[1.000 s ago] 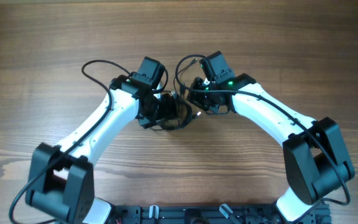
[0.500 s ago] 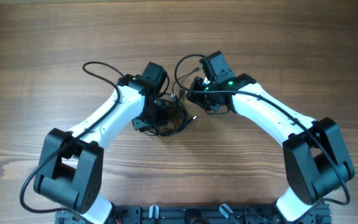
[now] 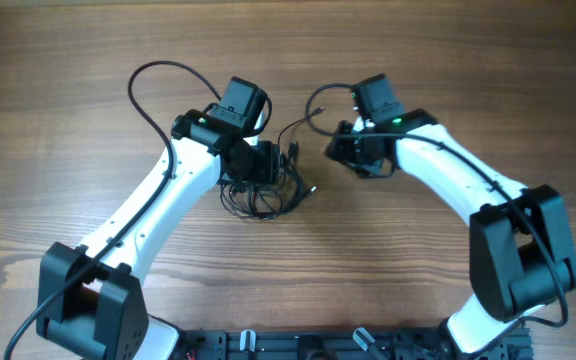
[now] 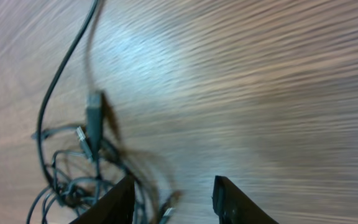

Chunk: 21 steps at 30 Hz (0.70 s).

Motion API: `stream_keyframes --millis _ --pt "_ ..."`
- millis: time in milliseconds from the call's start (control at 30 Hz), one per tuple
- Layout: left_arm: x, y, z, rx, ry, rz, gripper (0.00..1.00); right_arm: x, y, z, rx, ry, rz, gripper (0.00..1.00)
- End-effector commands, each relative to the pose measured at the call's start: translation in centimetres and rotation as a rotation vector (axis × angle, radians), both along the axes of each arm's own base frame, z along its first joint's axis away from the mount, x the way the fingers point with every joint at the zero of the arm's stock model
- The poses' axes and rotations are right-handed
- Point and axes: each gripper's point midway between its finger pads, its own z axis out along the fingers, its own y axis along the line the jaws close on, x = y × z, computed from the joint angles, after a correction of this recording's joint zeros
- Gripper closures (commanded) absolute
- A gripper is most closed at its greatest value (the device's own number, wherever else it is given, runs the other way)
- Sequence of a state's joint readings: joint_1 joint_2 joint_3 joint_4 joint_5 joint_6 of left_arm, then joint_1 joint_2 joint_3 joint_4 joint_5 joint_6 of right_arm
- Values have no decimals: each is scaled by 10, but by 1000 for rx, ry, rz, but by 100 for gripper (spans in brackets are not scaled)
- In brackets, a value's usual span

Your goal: Untangle cables

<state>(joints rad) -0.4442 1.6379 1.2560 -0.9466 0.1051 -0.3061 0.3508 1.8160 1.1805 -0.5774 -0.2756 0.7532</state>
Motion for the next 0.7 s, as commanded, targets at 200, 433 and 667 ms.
stream_keyframes --millis 200,433,667 --pt "-73 -47 -54 92 70 -531 38 13 -45 -11 -37 11 -40 56" --pt "-62 -37 -83 256 -70 -492 32 14 -46 -11 -46 -3 -9 55" --pt "-33 -32 -81 311 -207 -376 48 14 -46 -11 -46 -3 -8 53"
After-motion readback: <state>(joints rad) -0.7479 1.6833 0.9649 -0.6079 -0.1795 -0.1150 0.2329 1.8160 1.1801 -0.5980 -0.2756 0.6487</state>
